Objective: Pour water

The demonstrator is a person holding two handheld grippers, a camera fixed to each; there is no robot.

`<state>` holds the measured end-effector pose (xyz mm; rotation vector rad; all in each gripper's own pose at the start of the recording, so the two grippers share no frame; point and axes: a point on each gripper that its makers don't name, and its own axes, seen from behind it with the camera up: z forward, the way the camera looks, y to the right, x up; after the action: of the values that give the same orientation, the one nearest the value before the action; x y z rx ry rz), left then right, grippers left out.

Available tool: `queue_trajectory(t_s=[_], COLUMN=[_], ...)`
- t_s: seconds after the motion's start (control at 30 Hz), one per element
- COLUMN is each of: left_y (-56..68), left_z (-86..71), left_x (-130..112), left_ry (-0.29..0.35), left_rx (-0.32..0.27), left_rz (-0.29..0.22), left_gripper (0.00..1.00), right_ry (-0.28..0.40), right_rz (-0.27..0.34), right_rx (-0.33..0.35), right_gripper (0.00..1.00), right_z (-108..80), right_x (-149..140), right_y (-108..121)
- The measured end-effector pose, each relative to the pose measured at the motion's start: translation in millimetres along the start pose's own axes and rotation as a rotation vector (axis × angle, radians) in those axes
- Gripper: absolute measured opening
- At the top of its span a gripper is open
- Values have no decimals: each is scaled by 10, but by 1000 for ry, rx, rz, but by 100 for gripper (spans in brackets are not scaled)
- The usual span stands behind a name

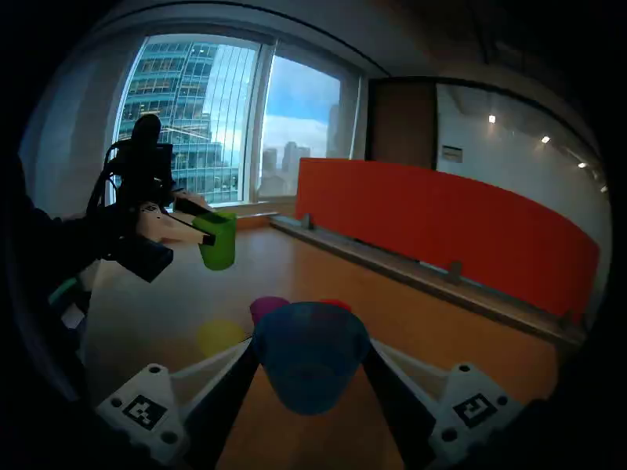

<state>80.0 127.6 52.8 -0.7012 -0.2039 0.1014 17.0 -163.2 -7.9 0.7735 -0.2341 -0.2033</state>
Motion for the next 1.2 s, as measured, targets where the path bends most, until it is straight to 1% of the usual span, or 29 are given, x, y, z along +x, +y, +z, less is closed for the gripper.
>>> queue_trajectory(t_s=[0.27,0.5,0.67,0.77,0.87,1.0,1.2], left_y=[128,256,359,412,436,455,530], left_z=[-63,-103,-149,-161,-164,-162,-178], left_x=[249,357,467,502,508,482,447], left_ry=[94,146,190,201,203,200,195], left_rx=[-9,-17,-31,-42,-45,-47,-60], left_rz=[-11,-6,-12,-16,-13,-10,-8], left_gripper=[88,88,89,89,89,88,88], right_ry=[66,112,137,145,150,152,157], right_rz=[3,0,-3,-7,-14,-23,-36], right_rx=[-18,-27,-33,-30,-29,-31,-29], right_gripper=[91,91,91,91,91,91,91], right_z=[-33,-75,-103,-112,-125,-137,-154], right_x=[237,402,493,525,556,589,652], right_y=[7,12,16,8,-2,2,10])
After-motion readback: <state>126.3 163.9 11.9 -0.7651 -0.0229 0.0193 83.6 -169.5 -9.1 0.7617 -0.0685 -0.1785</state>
